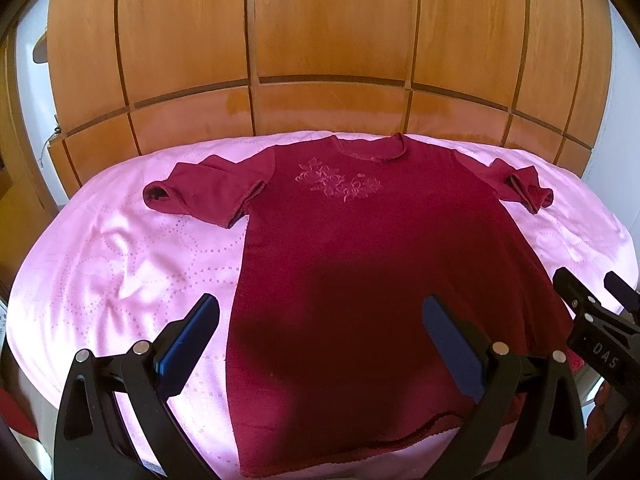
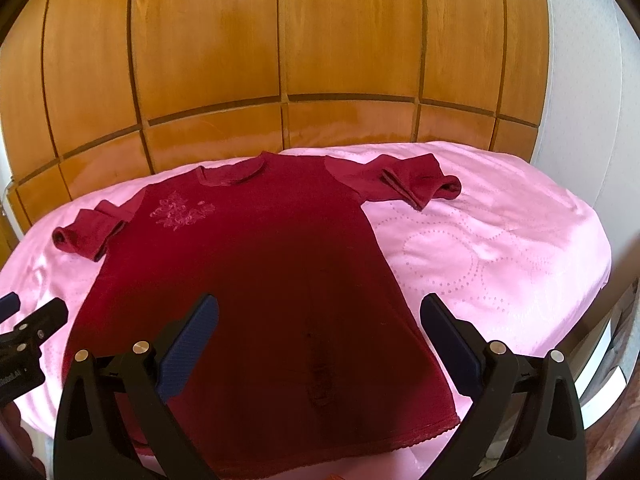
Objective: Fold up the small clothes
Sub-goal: 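Grasp the sleeve cuff nearest the right tool with the right tool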
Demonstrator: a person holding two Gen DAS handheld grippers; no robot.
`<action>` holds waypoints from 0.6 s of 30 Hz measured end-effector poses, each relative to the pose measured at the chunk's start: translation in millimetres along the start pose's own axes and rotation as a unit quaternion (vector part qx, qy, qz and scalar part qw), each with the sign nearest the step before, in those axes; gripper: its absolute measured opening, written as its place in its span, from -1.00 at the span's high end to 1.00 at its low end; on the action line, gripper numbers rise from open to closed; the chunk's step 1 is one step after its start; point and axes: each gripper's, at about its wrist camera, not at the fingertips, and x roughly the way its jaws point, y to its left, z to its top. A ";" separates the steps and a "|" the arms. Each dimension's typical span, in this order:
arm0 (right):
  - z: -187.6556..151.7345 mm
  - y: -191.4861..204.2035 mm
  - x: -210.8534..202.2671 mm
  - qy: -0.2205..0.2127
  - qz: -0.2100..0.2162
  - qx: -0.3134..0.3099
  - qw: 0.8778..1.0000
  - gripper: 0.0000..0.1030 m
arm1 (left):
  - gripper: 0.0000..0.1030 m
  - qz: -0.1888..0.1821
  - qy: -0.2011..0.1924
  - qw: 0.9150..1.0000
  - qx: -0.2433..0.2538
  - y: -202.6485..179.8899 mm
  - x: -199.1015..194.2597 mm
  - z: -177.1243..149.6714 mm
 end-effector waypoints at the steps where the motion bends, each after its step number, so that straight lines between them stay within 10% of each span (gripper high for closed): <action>1: 0.2 -0.1 1.3 0.002 -0.001 0.000 1.000 -0.94 | -0.96 0.000 0.002 1.000 0.000 0.0 1.4 0.7; 10: 1.7 -2.1 11.6 0.011 -0.005 0.004 1.000 -0.94 | -0.96 -0.014 0.018 1.000 -0.001 0.1 17.1 4.8; 18: 9.7 -15.1 50.3 -0.015 0.039 -0.001 0.999 -0.94 | -0.96 -0.117 0.057 0.989 -0.071 21.6 59.1 15.2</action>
